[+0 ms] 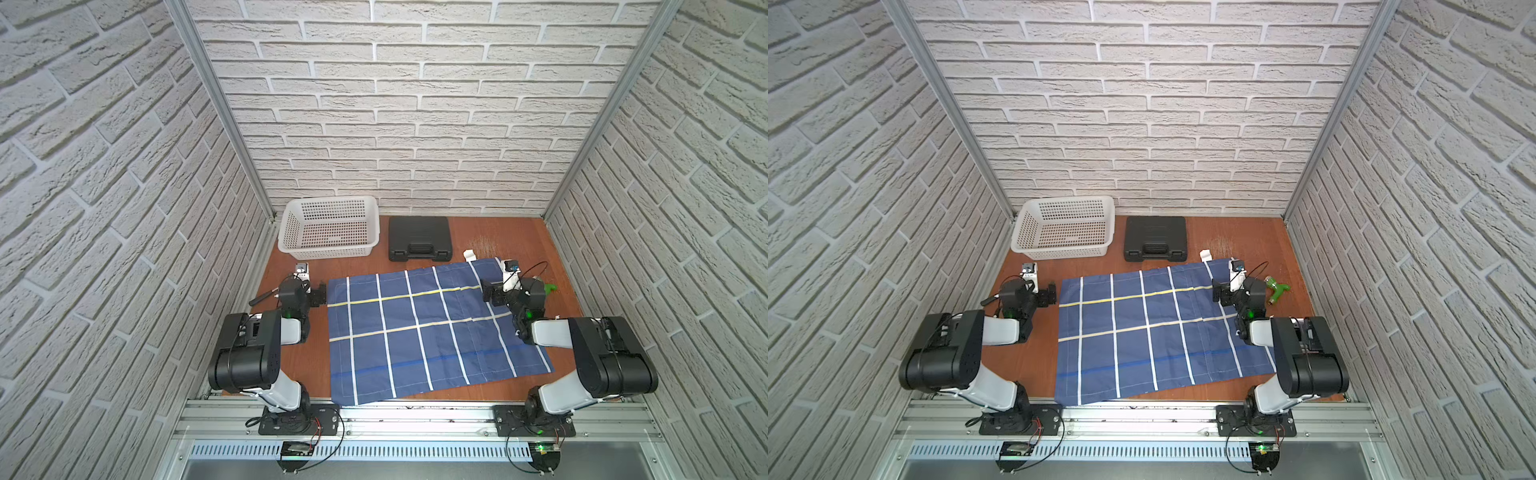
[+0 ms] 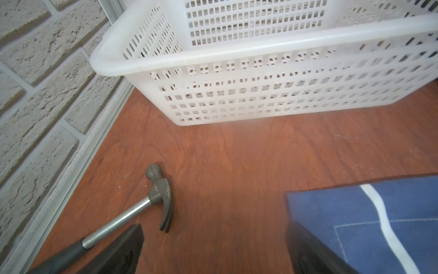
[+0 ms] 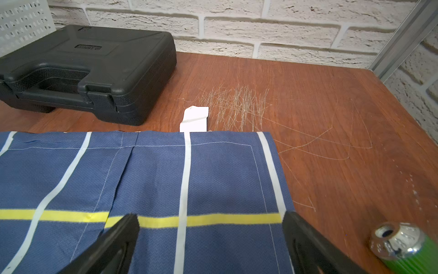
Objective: Roll up the pillowcase
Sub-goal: Fold the pillowcase at the center of the board.
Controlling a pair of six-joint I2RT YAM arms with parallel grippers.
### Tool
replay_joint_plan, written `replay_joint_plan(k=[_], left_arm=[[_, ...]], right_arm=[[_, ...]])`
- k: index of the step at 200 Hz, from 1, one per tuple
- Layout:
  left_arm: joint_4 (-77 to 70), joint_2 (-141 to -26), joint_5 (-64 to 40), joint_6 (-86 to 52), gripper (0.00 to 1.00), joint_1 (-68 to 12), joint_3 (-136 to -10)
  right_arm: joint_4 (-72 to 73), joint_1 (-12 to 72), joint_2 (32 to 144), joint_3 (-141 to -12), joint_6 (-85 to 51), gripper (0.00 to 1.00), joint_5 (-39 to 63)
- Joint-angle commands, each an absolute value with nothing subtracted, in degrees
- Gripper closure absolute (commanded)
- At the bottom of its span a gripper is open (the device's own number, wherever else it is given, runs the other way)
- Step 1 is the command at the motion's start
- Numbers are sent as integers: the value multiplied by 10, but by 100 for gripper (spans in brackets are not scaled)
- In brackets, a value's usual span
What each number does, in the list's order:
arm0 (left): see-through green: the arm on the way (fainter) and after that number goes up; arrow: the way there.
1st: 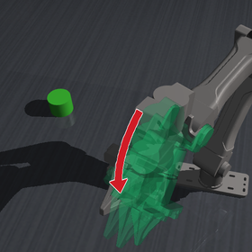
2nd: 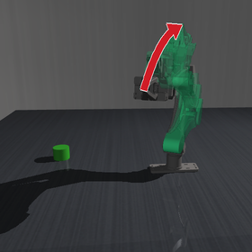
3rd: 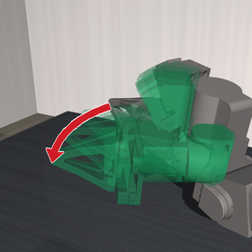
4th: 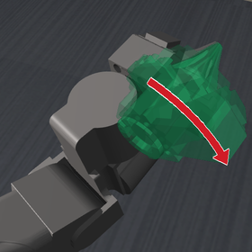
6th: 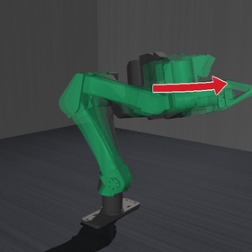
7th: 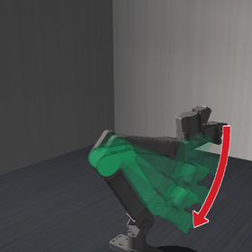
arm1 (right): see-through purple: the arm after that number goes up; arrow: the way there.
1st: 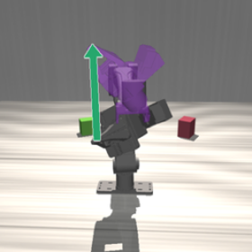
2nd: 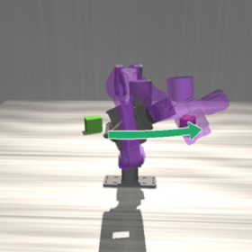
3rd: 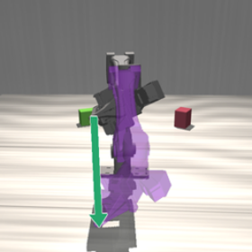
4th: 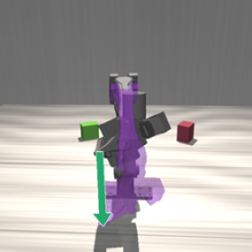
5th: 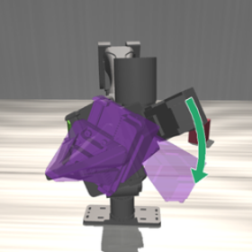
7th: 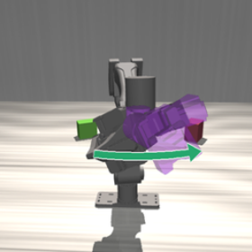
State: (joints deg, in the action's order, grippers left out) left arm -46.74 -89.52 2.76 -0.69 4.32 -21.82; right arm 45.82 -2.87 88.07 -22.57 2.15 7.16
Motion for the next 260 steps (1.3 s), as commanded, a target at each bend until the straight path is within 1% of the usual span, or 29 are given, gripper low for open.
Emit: replay_joint_plan(k=[1, 86, 103, 129, 150, 174, 190, 209, 236, 260], left_arm=[[-492, -888, 31, -11, 2, 42, -225], [-496, -885, 27, -12, 2, 42, -224], [-401, -844, 5, -3, 2, 42, -260], [-227, -747, -32, 18, 2, 39, -323], [-86, -676, -50, 21, 2, 27, -371], [73, -629, -88, -5, 2, 18, -419], [141, -610, -86, -31, 2, 7, -427], [191, -621, -115, -55, 2, 0, -433], [234, -692, -112, -57, 2, -14, -461], [244, -769, -75, -56, 3, -33, -498]], right_arm=[[485, -28, 869, -225, 19, 1, 69], [479, -33, 871, -229, 10, 1, 62], [480, -33, 864, -230, 8, 1, 61], [285, -31, 791, -309, 36, 1, 125], [165, -31, 747, -363, 56, 1, 125], [32, -37, 729, -431, 79, 1, 141], [-27, -54, 732, -466, 68, 1, 151], [-111, -78, 770, -525, 87, 0, 168], [-200, -114, 849, -623, 90, 1, 195], [-282, -120, 921, -707, 95, 2, 148]])
